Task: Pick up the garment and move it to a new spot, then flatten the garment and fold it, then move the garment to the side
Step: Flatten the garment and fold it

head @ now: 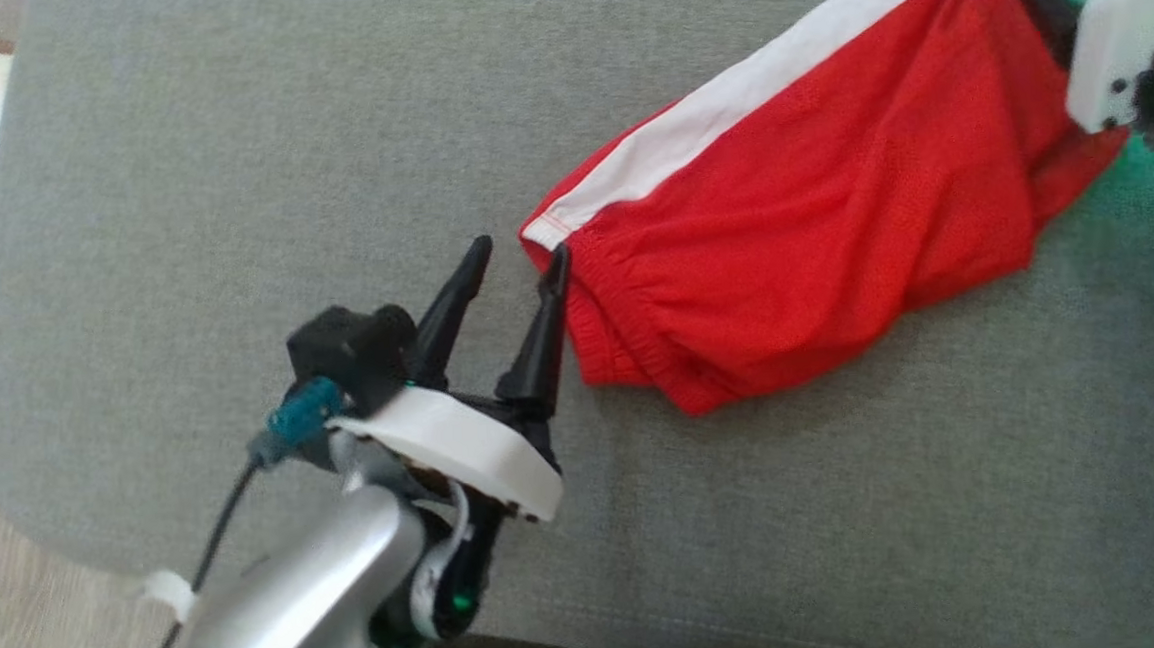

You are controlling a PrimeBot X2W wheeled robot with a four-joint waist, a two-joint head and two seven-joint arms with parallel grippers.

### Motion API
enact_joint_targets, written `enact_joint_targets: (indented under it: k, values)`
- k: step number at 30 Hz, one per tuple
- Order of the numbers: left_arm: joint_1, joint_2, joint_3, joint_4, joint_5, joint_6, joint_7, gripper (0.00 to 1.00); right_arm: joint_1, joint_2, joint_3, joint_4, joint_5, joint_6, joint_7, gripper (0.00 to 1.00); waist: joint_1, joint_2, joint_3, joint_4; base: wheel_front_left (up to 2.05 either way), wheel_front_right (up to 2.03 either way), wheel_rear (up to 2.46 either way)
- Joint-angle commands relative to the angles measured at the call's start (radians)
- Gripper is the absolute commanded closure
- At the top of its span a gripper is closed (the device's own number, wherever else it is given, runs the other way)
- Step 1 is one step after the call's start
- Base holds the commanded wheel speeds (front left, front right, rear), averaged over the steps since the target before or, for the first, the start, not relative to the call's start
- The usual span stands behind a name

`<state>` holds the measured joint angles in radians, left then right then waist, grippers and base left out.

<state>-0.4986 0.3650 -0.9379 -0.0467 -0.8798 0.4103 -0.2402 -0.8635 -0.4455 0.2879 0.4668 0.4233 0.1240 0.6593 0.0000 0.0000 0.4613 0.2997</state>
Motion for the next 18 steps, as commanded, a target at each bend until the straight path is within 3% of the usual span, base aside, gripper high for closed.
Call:
enact_joint_targets:
  k: [1, 4, 9, 10, 11, 18]
  values:
    - [0.000, 0.011, 0.038, -0.034, 0.023, 0.013, -0.012, 0.00, 0.002, 0.023, -0.005, -0.019, -0.021, 0.007, 0.015, 0.00, 0.0000, 0.0000, 0.005, 0.015, 0.00, 0.00, 0.00]
    - [0.026, -0.024, 0.046, -0.026, 0.079, 0.027, -0.019, 0.00, 0.019, 0.054, -0.029, 0.034, -0.078, 0.007, 0.050, 0.00, 0.0000, 0.0000, 0.003, 0.036, 0.00, 0.00, 0.00]
    - [0.090, -0.084, 0.118, -0.029, 0.156, -0.005, -0.021, 0.00, 0.068, 0.062, -0.013, 0.078, -0.115, 0.007, 0.130, 0.00, 0.0000, 0.0000, -0.009, 0.050, 0.00, 0.00, 0.00]
    - [0.106, -0.089, 0.132, -0.027, 0.174, -0.015, -0.021, 0.00, 0.078, 0.061, -0.004, 0.075, -0.104, 0.007, 0.152, 0.18, 0.0000, 0.0000, -0.012, 0.049, 0.00, 0.00, 0.00]
    - [0.122, -0.095, 0.145, -0.024, 0.190, -0.027, -0.021, 0.00, 0.087, 0.059, -0.002, 0.067, -0.091, 0.007, 0.162, 1.00, 0.0000, 0.0000, -0.016, 0.047, 0.00, 0.00, 0.00]
    - [0.211, -0.136, 0.254, -0.022, 0.313, -0.081, -0.021, 0.00, 0.150, 0.070, -0.065, 0.008, 0.008, 0.007, 0.148, 1.00, 0.0000, 0.0000, -0.058, 0.012, 0.00, 0.00, 0.00]
